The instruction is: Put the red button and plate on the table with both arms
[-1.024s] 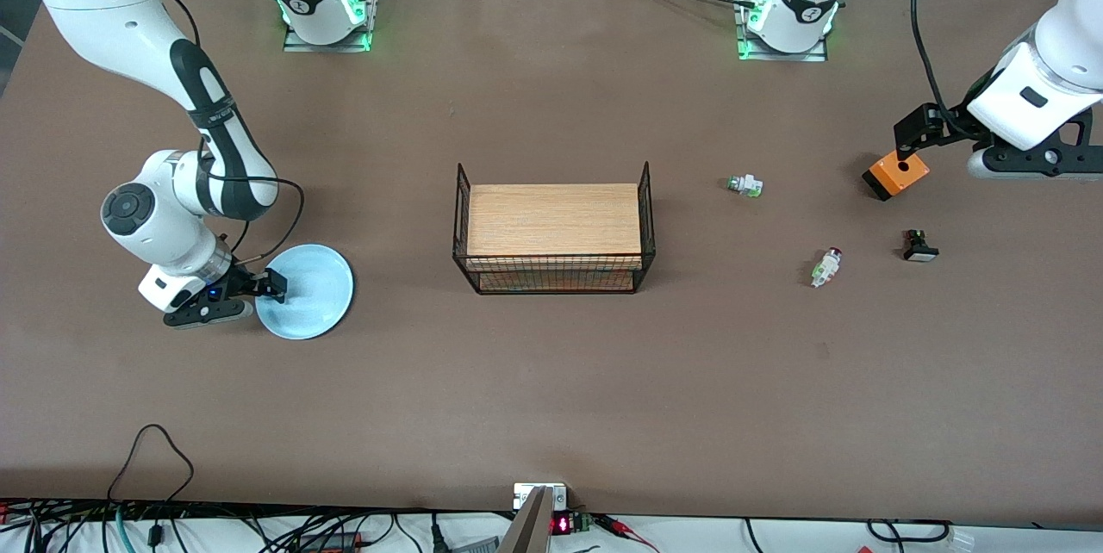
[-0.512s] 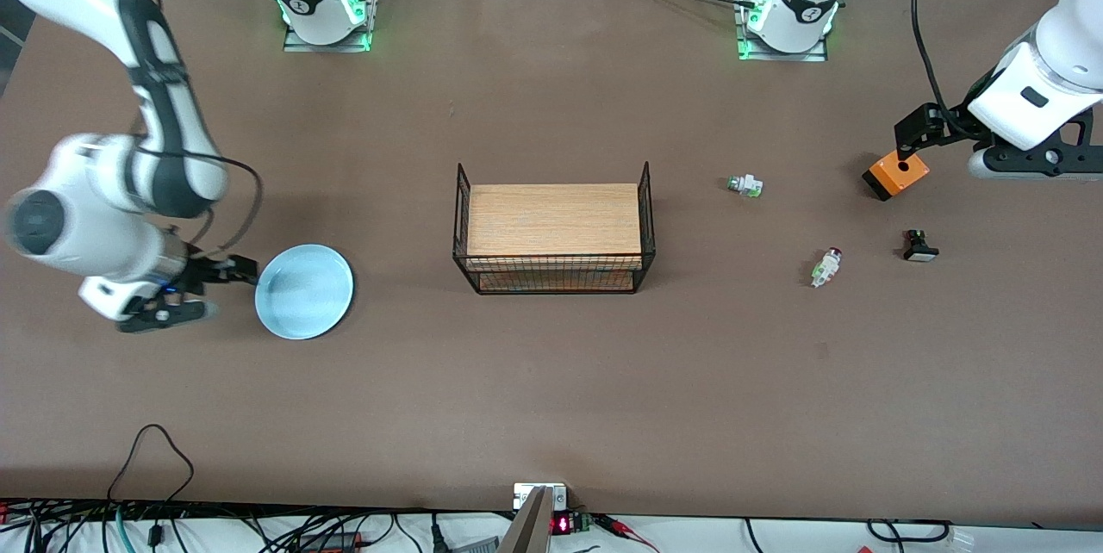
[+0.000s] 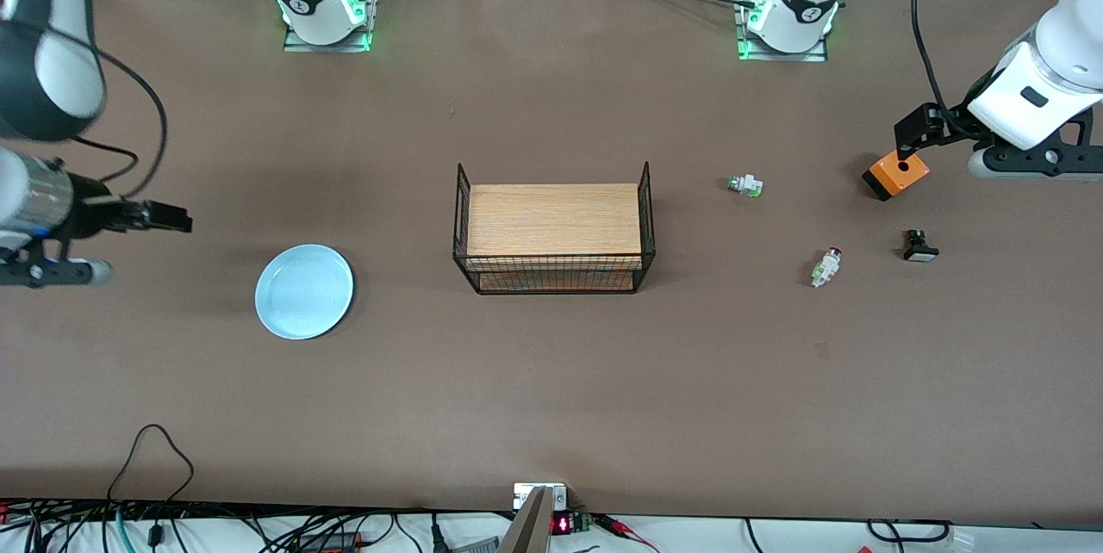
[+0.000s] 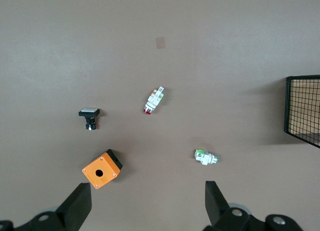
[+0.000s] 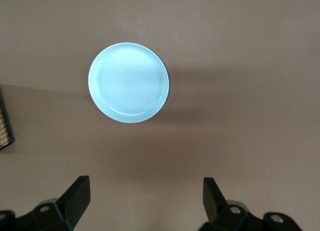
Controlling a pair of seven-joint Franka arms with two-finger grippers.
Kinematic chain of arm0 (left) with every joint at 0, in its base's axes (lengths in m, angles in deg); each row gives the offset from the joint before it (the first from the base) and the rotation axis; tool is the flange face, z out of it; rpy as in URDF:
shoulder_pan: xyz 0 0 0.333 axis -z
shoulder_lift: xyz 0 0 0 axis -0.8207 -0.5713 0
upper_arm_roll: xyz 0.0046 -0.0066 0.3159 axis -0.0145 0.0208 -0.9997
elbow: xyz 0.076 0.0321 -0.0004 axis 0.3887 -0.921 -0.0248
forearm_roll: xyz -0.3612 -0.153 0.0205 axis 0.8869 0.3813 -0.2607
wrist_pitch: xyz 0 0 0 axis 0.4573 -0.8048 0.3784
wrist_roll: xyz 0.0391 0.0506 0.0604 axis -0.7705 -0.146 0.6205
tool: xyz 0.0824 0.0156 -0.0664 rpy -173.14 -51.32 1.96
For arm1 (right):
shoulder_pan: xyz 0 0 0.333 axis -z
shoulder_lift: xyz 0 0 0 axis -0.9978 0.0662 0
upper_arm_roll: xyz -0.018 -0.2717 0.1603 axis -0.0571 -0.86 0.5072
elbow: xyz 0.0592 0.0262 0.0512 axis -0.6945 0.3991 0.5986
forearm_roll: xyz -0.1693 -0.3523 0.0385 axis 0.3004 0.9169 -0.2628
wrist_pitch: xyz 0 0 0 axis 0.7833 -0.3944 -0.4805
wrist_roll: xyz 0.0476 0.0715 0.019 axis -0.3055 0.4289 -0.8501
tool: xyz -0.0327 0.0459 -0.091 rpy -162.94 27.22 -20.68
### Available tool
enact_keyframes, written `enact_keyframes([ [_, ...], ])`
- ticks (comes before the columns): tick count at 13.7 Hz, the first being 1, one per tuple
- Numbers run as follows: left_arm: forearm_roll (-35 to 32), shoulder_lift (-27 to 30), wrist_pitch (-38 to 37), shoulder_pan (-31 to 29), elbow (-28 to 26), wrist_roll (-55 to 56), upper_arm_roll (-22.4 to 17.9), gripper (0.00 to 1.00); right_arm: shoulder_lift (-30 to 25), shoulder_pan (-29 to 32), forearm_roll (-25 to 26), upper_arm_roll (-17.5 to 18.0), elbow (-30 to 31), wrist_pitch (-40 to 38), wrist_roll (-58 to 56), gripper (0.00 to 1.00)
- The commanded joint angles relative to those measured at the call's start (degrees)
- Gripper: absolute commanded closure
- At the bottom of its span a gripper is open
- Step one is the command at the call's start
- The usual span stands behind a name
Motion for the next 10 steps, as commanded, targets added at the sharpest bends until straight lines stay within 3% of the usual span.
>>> enact_keyframes([
  [1,1.29,-0.21,-1.14,-0.21,1.29,-1.31,-0.06,0.0,-3.91,-2.93,0.47,-1.4,-0.96,-5.12,7.3,0.0],
  [6,1.12,-0.21,-1.23,-0.21,1.29,-1.22,-0.06,0.0,-12.17,-5.49,0.73,-2.73,2.99,-9.0,10.32,0.0],
  [10,0.76,-0.21,-1.23,-0.03,1.29,-1.22,-0.06,0.0,-14.47,-5.85,0.91,-2.64,6.33,-7.52,4.02,0.0],
])
